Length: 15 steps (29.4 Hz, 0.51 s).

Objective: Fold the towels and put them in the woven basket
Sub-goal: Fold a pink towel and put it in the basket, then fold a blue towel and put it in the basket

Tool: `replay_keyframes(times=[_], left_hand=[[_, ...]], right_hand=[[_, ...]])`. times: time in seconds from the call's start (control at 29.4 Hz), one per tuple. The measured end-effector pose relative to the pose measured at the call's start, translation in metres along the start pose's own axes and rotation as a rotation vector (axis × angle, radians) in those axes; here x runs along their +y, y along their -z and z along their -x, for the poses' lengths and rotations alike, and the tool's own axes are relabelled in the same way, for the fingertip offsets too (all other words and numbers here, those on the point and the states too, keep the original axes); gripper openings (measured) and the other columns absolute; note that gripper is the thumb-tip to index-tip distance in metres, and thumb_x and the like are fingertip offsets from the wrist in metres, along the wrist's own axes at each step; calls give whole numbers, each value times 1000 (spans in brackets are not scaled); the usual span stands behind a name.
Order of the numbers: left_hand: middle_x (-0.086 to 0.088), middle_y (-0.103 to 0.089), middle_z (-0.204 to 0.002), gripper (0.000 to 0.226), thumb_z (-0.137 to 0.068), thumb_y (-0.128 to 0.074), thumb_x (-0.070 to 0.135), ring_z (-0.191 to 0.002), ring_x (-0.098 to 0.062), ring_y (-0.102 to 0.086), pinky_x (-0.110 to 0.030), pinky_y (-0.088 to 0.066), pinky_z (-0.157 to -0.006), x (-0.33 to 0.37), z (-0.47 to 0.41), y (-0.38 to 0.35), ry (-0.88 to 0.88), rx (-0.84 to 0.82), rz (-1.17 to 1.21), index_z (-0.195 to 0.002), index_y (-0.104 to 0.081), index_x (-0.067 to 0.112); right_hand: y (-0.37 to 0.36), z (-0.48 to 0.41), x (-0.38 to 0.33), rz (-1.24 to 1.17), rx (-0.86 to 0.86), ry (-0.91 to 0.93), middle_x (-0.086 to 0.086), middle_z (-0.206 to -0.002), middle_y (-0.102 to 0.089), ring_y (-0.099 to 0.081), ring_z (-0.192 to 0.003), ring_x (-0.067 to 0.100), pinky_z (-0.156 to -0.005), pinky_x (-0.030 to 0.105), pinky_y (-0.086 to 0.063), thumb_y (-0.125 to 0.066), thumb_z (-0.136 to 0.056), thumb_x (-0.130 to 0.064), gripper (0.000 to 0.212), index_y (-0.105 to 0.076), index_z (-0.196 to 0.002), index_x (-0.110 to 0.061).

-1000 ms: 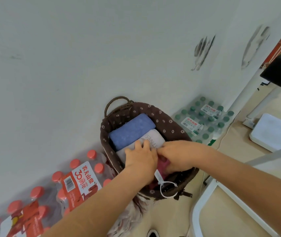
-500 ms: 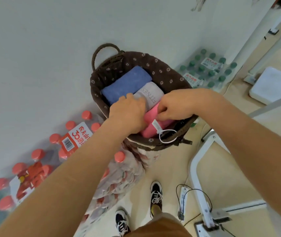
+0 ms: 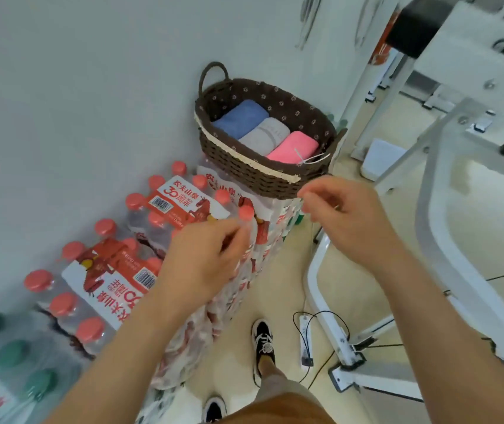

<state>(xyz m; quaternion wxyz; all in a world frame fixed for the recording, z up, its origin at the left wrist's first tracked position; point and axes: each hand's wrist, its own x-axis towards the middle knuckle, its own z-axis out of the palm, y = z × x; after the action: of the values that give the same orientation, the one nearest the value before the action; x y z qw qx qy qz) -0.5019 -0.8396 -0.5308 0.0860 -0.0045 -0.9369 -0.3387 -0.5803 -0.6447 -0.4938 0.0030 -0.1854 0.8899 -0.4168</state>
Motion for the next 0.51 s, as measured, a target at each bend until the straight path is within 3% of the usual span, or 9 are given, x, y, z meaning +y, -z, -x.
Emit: replay_keyframes(times=[0.1,0.17,0.27,0.34,0.51], left_hand=[[9,-48,-56,12,-96,-49,23,-51,-8,-46,-31,-40,-54,-22,65,0,-11,-145,-19,-87,-55,27],[13,-54,-65,13,-92,-53,16,-58,-5,-49,-24,-39,-56,-32,87,-10,-14,-190,10,-93,-61,26],[18,-57,-81,21,-88,-50,10,-72,1,-50,-14,-35,-65,-13,113,-33,-48,-363,56,-89,-64,26],[18,-57,-79,25,-90,-47,8,-75,3,-51,-15,-35,-66,4,123,-47,-60,-403,126,-88,-64,25],[25,-52,-58,24,-96,-46,14,-58,4,-49,-12,-32,-54,63,143,-76,-139,-431,232,-103,-66,26]], right_hand=[[-40,87,-6,152,-287,-192,-5,-77,-69,-64,-74,15,-70,25,-50,-56,-93,-24,15,-69,-88,-23],[-51,126,4,179,-324,-279,-7,-76,-69,-63,-71,10,-72,29,-52,-55,-93,-28,15,-69,-87,-27],[-47,184,20,178,-238,-410,-9,-77,-69,-63,-71,7,-69,25,-52,-54,-92,-23,16,-70,-89,-28],[-38,208,27,185,-154,-428,-12,-80,-68,-60,-75,3,-68,16,-47,-54,-91,-21,17,-70,-94,-26],[-2,263,36,122,161,-450,-20,-87,-66,-60,-83,0,-67,11,-46,-56,-92,-14,18,-69,-98,-25]])
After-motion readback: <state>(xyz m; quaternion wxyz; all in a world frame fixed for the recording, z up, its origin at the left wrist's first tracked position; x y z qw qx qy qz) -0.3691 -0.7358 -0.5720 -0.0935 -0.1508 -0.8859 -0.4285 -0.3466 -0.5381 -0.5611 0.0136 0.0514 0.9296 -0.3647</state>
